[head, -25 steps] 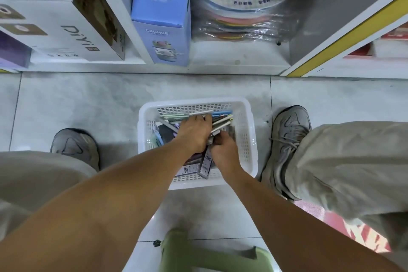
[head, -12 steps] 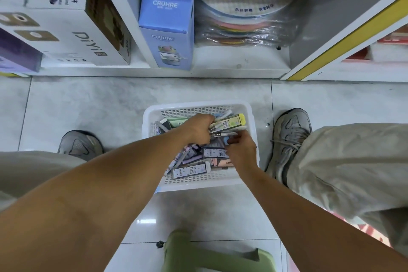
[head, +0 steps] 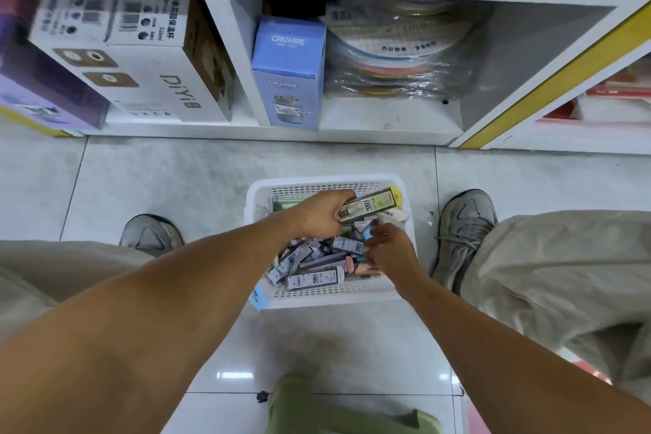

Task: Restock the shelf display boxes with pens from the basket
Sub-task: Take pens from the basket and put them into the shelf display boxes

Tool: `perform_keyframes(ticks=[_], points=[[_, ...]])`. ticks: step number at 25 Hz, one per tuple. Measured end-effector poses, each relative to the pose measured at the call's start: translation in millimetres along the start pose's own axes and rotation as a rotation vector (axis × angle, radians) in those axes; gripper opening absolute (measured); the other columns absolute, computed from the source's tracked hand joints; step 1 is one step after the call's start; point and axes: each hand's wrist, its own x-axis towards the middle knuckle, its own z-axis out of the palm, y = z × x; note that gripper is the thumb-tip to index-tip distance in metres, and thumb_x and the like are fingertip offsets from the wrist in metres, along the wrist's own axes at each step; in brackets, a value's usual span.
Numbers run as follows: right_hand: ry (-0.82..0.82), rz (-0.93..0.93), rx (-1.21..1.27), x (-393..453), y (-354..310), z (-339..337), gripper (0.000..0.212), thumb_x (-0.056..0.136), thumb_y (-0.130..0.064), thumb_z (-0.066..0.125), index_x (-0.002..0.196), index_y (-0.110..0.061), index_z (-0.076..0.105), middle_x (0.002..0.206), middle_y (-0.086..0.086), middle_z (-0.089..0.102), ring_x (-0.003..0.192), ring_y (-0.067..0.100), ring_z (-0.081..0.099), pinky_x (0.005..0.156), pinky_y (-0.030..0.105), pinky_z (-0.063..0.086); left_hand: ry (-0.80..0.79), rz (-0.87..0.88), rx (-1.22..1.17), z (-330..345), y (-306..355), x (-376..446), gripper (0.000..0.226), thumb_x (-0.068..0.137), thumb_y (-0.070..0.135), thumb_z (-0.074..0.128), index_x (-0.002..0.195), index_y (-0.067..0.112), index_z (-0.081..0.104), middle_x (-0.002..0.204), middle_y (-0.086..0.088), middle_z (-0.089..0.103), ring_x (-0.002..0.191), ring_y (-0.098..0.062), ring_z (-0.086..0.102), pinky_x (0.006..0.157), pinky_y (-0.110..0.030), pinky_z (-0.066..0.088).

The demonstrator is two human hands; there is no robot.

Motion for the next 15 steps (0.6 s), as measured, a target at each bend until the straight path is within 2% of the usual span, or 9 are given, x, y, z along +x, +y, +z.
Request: perform_keyframes(ticks=[2, 5, 8, 10, 12, 13, 15], points=[[0.01, 0.002, 0.001, -3, -2, 1, 0.032, 0.085, 0.008, 0.057, 0.091, -0.024, 0.06, 0.105, 0.016, 0.068, 0.092, 0.039, 0.07, 0.079, 0.056, 0.059, 0.042, 0.028, -0.064, -4, 3, -5, 0.053, 0.078, 0.002, 0.071, 0.126, 0.019, 0.055, 0.112, 0.002, 0.065, 0.098, -0.016, 0.065, 0.085, -0.034, 0.055], [-0.011, -0.018, -0.006, -6, -6, 2, 0.033, 0.086, 0.01, 0.054, 0.084, -0.023, 0.058, 0.1, 0.02, 0.068, 0.089, 0.043, 0.069, 0.078, 0.057, 0.059, 0.092, 0.058, -0.169, -13, 7, -13, 0.048, 0.077, -0.003, 0.069, 0.118, 0.02, 0.056, 0.108, -0.001, 0.068, 0.094, -0.021, 0.068, 0.084, -0.043, 0.057], [-0.056, -0.03, 0.024, -10, -13, 1, 0.034, 0.083, 0.012, 0.055, 0.083, -0.021, 0.06, 0.092, 0.014, 0.07, 0.08, 0.034, 0.069, 0.074, 0.049, 0.06, 0.116, 0.078, -0.191, -24, 12, -23, 0.05, 0.077, -0.004, 0.068, 0.121, 0.016, 0.055, 0.11, -0.008, 0.068, 0.093, -0.029, 0.069, 0.077, -0.049, 0.057], [-0.099, -0.024, 0.075, -14, -21, -5, 0.034, 0.079, 0.017, 0.06, 0.089, -0.016, 0.062, 0.088, 0.01, 0.071, 0.071, 0.022, 0.068, 0.062, 0.034, 0.06, 0.155, 0.085, -0.24, -31, 14, -29, 0.055, 0.078, -0.005, 0.07, 0.127, 0.013, 0.054, 0.113, -0.007, 0.068, 0.095, -0.022, 0.069, 0.08, -0.041, 0.058], [-0.152, -0.037, 0.144, -20, -34, -14, 0.034, 0.077, 0.021, 0.065, 0.097, -0.007, 0.061, 0.084, 0.011, 0.071, 0.06, 0.014, 0.066, 0.05, 0.024, 0.053, 0.188, 0.079, -0.335, -37, 18, -37, 0.057, 0.077, -0.009, 0.07, 0.128, 0.012, 0.054, 0.108, 0.001, 0.069, 0.086, -0.001, 0.068, 0.075, -0.022, 0.056], [-0.171, -0.055, 0.169, -23, -42, -20, 0.034, 0.077, 0.021, 0.065, 0.1, -0.004, 0.061, 0.083, 0.012, 0.072, 0.058, 0.014, 0.067, 0.049, 0.023, 0.052, 0.196, 0.071, -0.394, -41, 21, -42, 0.058, 0.076, -0.011, 0.07, 0.127, 0.012, 0.055, 0.102, 0.005, 0.069, 0.081, 0.004, 0.066, 0.073, -0.016, 0.053], [-0.199, -0.099, 0.176, -31, -61, -31, 0.034, 0.078, 0.02, 0.065, 0.104, -0.002, 0.063, 0.089, 0.015, 0.074, 0.065, 0.019, 0.069, 0.051, 0.025, 0.052, 0.21, 0.041, -0.476, -48, 27, -50, 0.055, 0.074, -0.014, 0.072, 0.122, 0.011, 0.058, 0.089, 0.006, 0.068, 0.08, -0.006, 0.067, 0.074, -0.023, 0.055]])
